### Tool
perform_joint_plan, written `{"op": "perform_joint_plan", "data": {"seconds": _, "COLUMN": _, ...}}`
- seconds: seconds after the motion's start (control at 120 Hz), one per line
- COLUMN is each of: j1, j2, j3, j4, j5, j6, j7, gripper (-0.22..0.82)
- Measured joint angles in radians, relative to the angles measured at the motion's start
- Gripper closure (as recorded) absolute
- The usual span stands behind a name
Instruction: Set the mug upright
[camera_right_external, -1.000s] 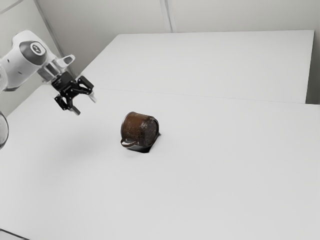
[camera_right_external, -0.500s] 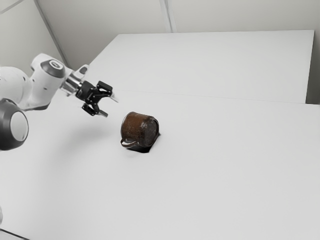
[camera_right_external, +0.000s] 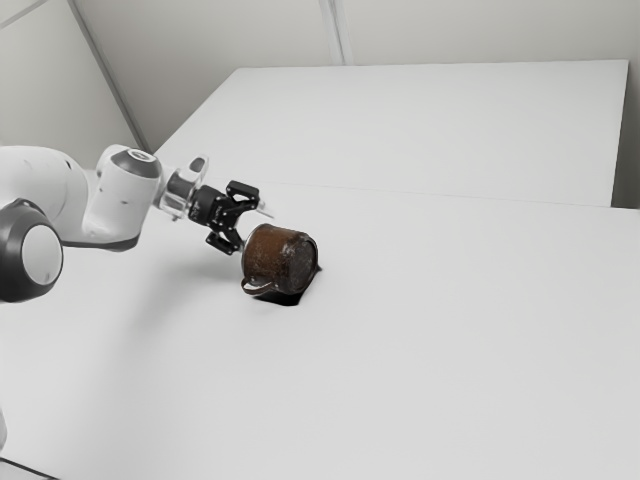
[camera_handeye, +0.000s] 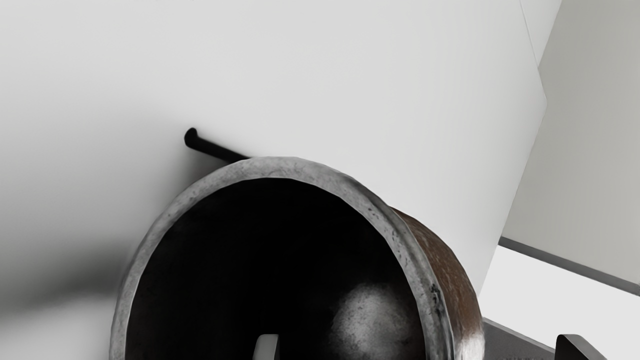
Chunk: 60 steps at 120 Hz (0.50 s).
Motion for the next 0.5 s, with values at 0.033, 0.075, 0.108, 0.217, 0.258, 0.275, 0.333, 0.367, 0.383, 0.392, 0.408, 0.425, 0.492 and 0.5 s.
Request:
{"op": "perform_joint_plan", "data": {"seconds": 0.033, "j1": 0.000, "j2": 0.000, "j3": 0.000, "j4": -0.001, "j5": -0.003, "j6": 0.000, "j7": 0.002, "gripper": 0.01}}
{"op": "perform_joint_plan", "data": {"seconds": 0.075, "j1": 0.000, "j2": 0.001, "j3": 0.000, "j4": -0.001, "j5": -0.005, "j6": 0.000, "j7": 0.002, "gripper": 0.08}}
{"op": "perform_joint_plan", "data": {"seconds": 0.108, "j1": -0.001, "j2": 0.001, "j3": 0.000, "j4": -0.002, "j5": -0.005, "j6": 0.001, "j7": 0.001, "gripper": 0.16}}
{"op": "perform_joint_plan", "data": {"seconds": 0.217, "j1": -0.006, "j2": 0.001, "j3": -0.009, "j4": -0.002, "j5": -0.002, "j6": 0.003, "j7": -0.007, "gripper": 0.44}}
{"op": "perform_joint_plan", "data": {"seconds": 0.258, "j1": -0.007, "j2": 0.001, "j3": -0.015, "j4": -0.001, "j5": -0.001, "j6": 0.005, "j7": -0.012, "gripper": 0.51}}
{"op": "perform_joint_plan", "data": {"seconds": 0.275, "j1": -0.007, "j2": 0.001, "j3": -0.017, "j4": 0.000, "j5": -0.001, "j6": 0.006, "j7": -0.014, "gripper": 0.54}}
{"op": "perform_joint_plan", "data": {"seconds": 0.333, "j1": -0.007, "j2": 0.001, "j3": -0.031, "j4": 0.002, "j5": 0.002, "j6": 0.010, "j7": -0.024, "gripper": 0.59}}
{"op": "perform_joint_plan", "data": {"seconds": 0.367, "j1": -0.006, "j2": 0.001, "j3": -0.041, "j4": 0.004, "j5": 0.003, "j6": 0.015, "j7": -0.030, "gripper": 0.62}}
{"op": "perform_joint_plan", "data": {"seconds": 0.383, "j1": -0.006, "j2": 0.000, "j3": -0.044, "j4": 0.005, "j5": 0.003, "j6": 0.017, "j7": -0.032, "gripper": 0.63}}
{"op": "perform_joint_plan", "data": {"seconds": 0.392, "j1": -0.006, "j2": 0.000, "j3": -0.046, "j4": 0.006, "j5": 0.004, "j6": 0.018, "j7": -0.034, "gripper": 0.63}}
{"op": "perform_joint_plan", "data": {"seconds": 0.408, "j1": -0.005, "j2": 0.000, "j3": -0.048, "j4": 0.006, "j5": 0.004, "j6": 0.020, "j7": -0.036, "gripper": 0.63}}
{"op": "perform_joint_plan", "data": {"seconds": 0.425, "j1": -0.005, "j2": 0.000, "j3": -0.050, "j4": 0.007, "j5": 0.004, "j6": 0.022, "j7": -0.039, "gripper": 0.64}}
{"op": "perform_joint_plan", "data": {"seconds": 0.492, "j1": -0.005, "j2": -0.001, "j3": -0.057, "j4": 0.011, "j5": 0.004, "j6": 0.031, "j7": -0.048, "gripper": 0.65}}
{"op": "perform_joint_plan", "data": {"seconds": 0.5, "j1": -0.005, "j2": -0.001, "j3": -0.059, "j4": 0.011, "j5": 0.004, "j6": 0.032, "j7": -0.049, "gripper": 0.66}}
